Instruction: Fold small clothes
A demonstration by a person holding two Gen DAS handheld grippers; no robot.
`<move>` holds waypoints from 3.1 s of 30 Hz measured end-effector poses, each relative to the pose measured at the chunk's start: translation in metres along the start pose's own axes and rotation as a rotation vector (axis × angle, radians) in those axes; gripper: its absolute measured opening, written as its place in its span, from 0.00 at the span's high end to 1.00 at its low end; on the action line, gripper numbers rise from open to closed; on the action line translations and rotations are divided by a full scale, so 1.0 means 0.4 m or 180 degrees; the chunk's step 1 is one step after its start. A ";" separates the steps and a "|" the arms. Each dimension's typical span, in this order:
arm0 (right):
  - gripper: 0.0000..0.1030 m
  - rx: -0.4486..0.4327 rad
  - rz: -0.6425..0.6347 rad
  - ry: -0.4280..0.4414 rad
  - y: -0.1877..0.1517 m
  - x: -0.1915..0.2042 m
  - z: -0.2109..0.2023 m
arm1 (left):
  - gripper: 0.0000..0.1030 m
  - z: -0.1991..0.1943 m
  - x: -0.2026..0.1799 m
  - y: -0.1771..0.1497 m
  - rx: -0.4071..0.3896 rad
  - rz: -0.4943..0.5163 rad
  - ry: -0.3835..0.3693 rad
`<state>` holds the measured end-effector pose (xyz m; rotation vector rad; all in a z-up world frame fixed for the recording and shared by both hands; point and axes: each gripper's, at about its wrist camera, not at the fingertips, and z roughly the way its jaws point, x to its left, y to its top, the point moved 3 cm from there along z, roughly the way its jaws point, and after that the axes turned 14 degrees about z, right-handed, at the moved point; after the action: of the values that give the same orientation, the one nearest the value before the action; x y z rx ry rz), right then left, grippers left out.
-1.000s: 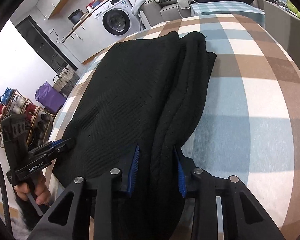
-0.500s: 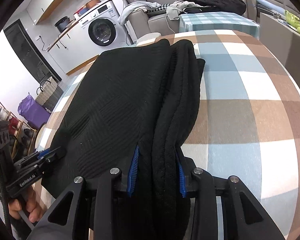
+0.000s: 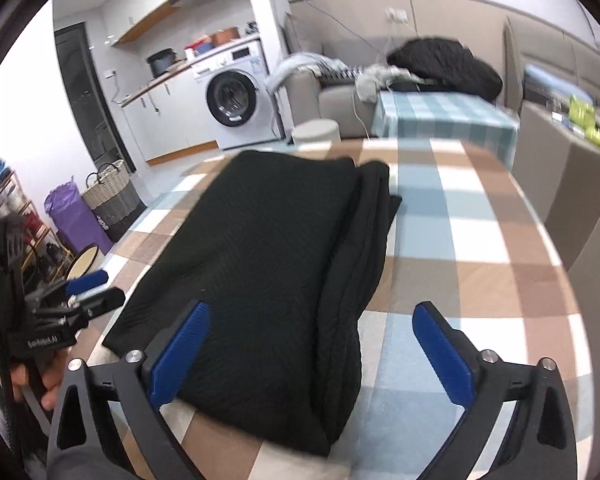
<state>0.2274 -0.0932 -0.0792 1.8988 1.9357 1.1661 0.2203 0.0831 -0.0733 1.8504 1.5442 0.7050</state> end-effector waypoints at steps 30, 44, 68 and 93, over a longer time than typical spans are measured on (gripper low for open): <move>0.00 -0.0672 -0.0235 0.0351 -0.144 0.019 -0.122 | 0.01 -0.199 -0.031 -0.089 -0.0729 0.0088 0.0386; 0.00 -0.0924 -0.0298 0.0414 -0.168 0.031 -0.147 | 0.01 -0.201 -0.038 -0.103 -0.0835 0.0156 0.0445; 0.00 -0.0914 -0.0334 0.0448 -0.167 0.030 -0.139 | 0.01 -0.161 -0.056 -0.115 -0.0846 0.0297 0.0359; 0.00 -0.0916 -0.0327 0.0443 -0.170 0.033 -0.141 | 0.01 -0.155 -0.045 -0.116 -0.0841 0.0255 0.0326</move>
<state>0.1381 -0.0945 -0.0793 1.5917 1.7902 1.4879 0.1414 0.0788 -0.0669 1.7077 1.3701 1.0040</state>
